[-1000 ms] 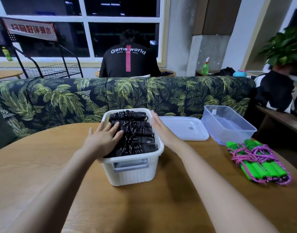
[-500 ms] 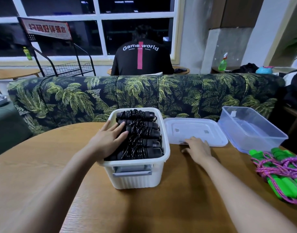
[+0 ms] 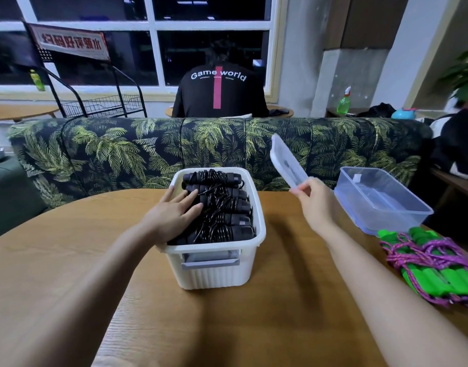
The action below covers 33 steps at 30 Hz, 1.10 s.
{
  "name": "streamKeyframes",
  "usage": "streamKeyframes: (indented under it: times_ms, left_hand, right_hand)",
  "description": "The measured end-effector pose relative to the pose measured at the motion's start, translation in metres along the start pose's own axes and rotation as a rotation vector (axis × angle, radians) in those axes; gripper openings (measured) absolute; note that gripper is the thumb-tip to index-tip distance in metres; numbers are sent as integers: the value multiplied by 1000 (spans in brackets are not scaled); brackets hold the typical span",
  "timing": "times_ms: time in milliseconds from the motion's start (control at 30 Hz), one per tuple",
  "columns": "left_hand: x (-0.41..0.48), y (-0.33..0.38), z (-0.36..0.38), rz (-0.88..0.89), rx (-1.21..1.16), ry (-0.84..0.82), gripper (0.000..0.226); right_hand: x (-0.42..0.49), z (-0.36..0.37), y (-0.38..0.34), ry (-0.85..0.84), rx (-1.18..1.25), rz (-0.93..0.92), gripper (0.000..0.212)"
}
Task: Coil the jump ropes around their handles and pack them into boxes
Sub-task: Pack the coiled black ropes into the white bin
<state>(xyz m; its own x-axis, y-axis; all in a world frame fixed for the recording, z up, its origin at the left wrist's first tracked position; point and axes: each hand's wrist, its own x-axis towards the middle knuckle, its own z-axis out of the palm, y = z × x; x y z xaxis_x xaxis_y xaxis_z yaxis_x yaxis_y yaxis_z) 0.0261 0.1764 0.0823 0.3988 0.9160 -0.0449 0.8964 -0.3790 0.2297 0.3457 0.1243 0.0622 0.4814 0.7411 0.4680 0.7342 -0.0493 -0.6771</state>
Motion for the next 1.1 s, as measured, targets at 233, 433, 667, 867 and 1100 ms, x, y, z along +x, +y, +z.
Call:
streamKeyframes:
  times_ms: [233,433,667,867,1100]
  left_hand:
    - [-46,47,-31,72,-602,59,93]
    - [-76,89,-87,159,-1589,196,22]
    - [-92,73,-93,439,-369,912,58]
    - [-101,55,-34,565,156,571,75]
    - [-103,52,-4,545,134,295,57]
  right_hand:
    - [-43,-36,-68,55,3,-443,21]
    - [-65,-43,-108,181,-115,-922,21]
    - [-61,-79,-156,-199,824,-82,54]
    - [-69,-72,-149,-476,929,172,73]
    - [-92,-37,-94,-533,675,94,69]
